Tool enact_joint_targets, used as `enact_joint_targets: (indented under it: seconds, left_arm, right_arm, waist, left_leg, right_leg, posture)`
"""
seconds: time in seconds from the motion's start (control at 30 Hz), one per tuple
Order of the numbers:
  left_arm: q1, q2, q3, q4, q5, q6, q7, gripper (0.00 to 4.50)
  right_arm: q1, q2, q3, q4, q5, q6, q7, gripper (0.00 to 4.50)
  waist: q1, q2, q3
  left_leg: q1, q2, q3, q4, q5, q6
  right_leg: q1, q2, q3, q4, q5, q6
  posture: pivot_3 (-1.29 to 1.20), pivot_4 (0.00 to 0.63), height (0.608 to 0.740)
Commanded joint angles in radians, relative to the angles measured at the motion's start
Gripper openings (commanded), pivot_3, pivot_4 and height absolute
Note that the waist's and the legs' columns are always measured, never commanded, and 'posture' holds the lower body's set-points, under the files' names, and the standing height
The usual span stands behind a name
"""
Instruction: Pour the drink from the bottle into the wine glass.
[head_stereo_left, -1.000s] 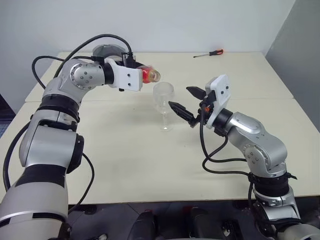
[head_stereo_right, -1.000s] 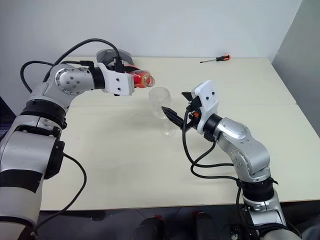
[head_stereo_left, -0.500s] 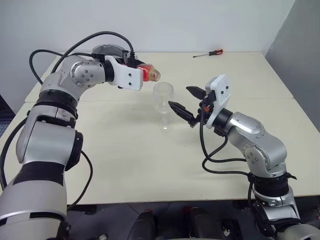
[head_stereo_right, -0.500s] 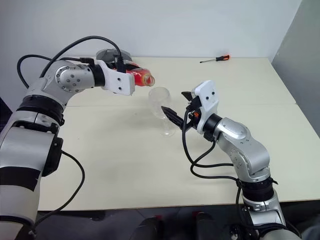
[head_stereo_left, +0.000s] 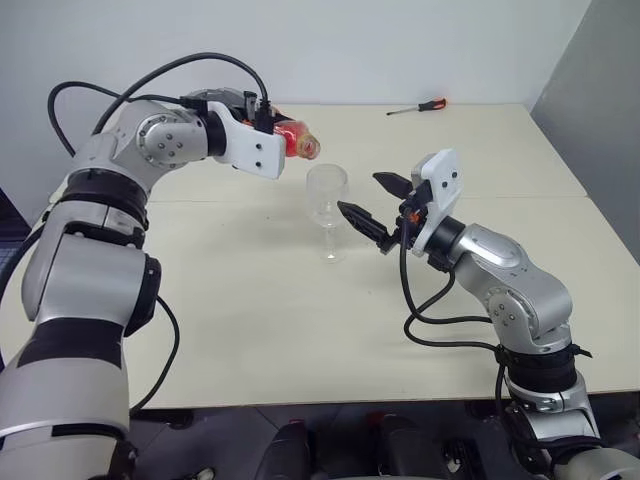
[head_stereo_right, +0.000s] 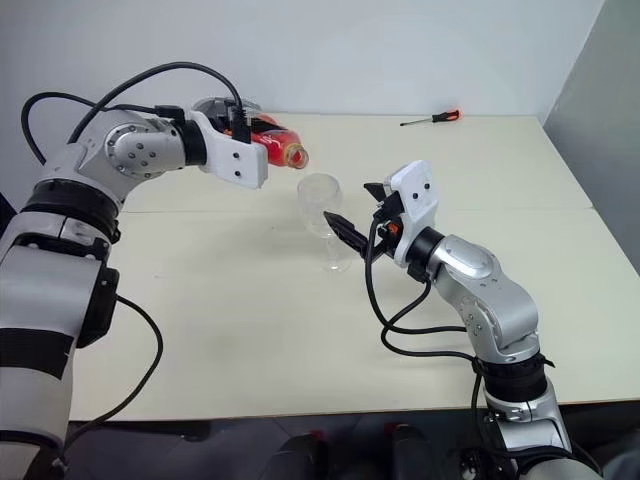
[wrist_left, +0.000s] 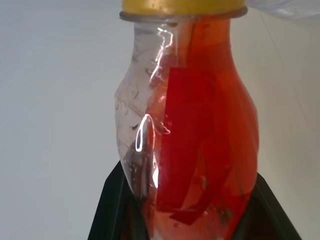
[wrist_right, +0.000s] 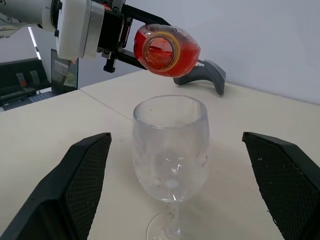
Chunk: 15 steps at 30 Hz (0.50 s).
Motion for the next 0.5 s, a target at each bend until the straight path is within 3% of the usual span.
enact_joint_targets:
  seconds: [0.03, 0.5]
  left_arm:
    - [-0.061, 0.023, -0.004, -0.004, 0.005, -0.013, 0.031, 1.13]
    - [-0.09, 0.032, -0.03, 0.012, 0.039, -0.028, 0.061, 1.13]
  right_arm:
    - [-0.016, 0.008, -0.004, -0.016, -0.001, -0.027, 0.009, 4.5]
    - [-0.024, 0.015, -0.003, -0.004, -0.006, -0.036, 0.011, 4.5]
  waist:
    - [0.0, 0.0, 0.0]
    - [-0.003, 0.0, 0.0]
  left_leg:
    - [0.0, 0.0, 0.0, 0.0, 0.0, 0.0]
    - [0.0, 0.0, 0.0, 0.0, 0.0, 0.0]
  right_leg:
    - [0.0, 0.0, 0.0, 0.0, 0.0, 0.0]
    - [0.0, 0.0, 0.0, 0.0, 0.0, 0.0]
  posture:
    - [0.0, 0.15, 0.74]
    - [0.0, 0.15, 0.74]
